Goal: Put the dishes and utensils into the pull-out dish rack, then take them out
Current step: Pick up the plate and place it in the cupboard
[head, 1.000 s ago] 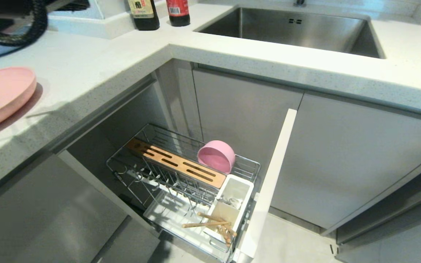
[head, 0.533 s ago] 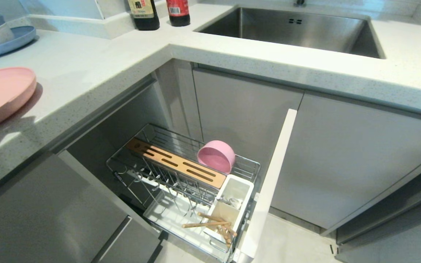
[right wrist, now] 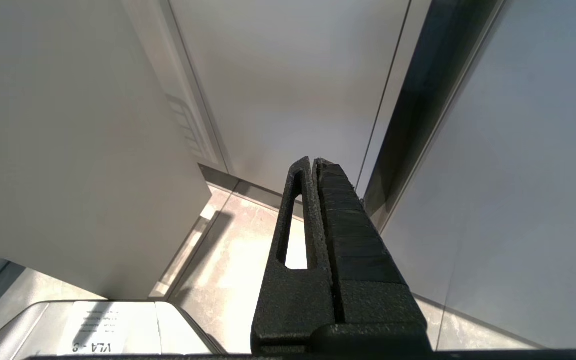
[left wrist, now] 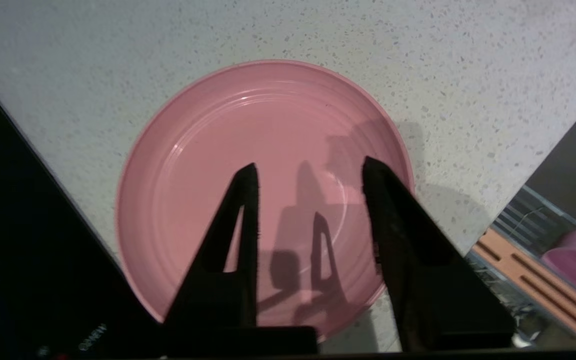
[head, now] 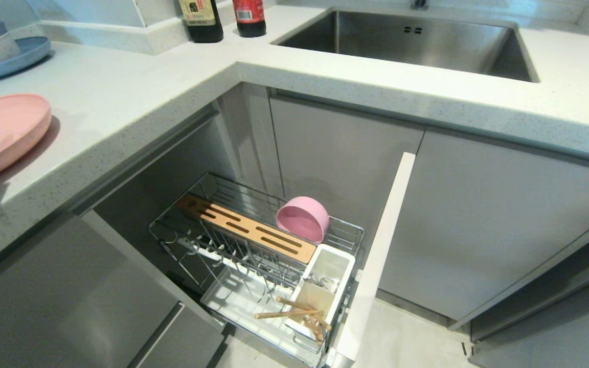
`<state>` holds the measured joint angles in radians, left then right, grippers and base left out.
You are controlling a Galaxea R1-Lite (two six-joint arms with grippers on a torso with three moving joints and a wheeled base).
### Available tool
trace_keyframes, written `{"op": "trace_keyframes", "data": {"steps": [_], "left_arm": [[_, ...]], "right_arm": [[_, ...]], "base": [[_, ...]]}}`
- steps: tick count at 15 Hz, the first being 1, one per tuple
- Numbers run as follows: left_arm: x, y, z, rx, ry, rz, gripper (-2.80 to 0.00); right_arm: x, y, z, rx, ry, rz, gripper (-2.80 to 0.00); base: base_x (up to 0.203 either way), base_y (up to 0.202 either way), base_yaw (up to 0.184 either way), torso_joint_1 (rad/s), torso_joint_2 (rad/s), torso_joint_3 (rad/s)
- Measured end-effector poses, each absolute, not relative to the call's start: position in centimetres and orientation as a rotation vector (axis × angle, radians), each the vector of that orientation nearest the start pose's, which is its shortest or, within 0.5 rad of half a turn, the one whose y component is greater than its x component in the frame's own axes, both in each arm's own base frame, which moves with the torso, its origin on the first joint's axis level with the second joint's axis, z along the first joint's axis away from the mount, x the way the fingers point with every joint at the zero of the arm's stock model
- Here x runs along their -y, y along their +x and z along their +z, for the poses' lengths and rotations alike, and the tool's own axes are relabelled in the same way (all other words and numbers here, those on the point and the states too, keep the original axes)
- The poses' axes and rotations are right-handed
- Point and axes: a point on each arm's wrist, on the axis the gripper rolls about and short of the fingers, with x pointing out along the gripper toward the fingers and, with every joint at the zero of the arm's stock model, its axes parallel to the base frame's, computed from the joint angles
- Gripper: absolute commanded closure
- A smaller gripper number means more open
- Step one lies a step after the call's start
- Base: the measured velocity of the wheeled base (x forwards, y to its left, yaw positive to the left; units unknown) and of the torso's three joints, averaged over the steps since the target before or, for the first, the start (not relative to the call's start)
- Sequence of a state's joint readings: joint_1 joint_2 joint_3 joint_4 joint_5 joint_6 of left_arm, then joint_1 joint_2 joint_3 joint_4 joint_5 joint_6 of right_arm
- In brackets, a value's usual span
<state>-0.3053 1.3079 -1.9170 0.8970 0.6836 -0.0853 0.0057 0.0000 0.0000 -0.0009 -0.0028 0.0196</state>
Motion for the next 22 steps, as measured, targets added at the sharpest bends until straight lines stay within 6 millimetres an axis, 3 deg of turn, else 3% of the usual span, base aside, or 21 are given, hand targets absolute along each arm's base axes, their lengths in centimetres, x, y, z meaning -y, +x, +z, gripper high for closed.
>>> {"op": "trace_keyframes", "data": {"steps": [8, 13, 22], "left_arm": [[3.2, 15.5, 40.6, -0.277, -0.259, 0.462, -2.8], [3.7, 18.0, 38.8, -0.335, -0.285, 0.503, -2.8], [3.9, 20.9, 37.9, -0.328, -0.301, 0.529, -2.8]], "right_arm": [[0.0, -2.3, 7.6, 0.001, 0.02, 0.003, 0.0], [0.0, -2.3, 7.6, 0.0, 0.02, 0.003, 0.0], [0.0, -2.3, 7.6, 0.0, 0.02, 0.003, 0.0]], "base": [[0.0, 0.0, 0.0, 0.0, 0.0, 0.0], [0.0, 0.0, 0.0, 0.0, 0.0, 0.0], [0.0, 0.0, 0.0, 0.0, 0.0, 0.0]]}}
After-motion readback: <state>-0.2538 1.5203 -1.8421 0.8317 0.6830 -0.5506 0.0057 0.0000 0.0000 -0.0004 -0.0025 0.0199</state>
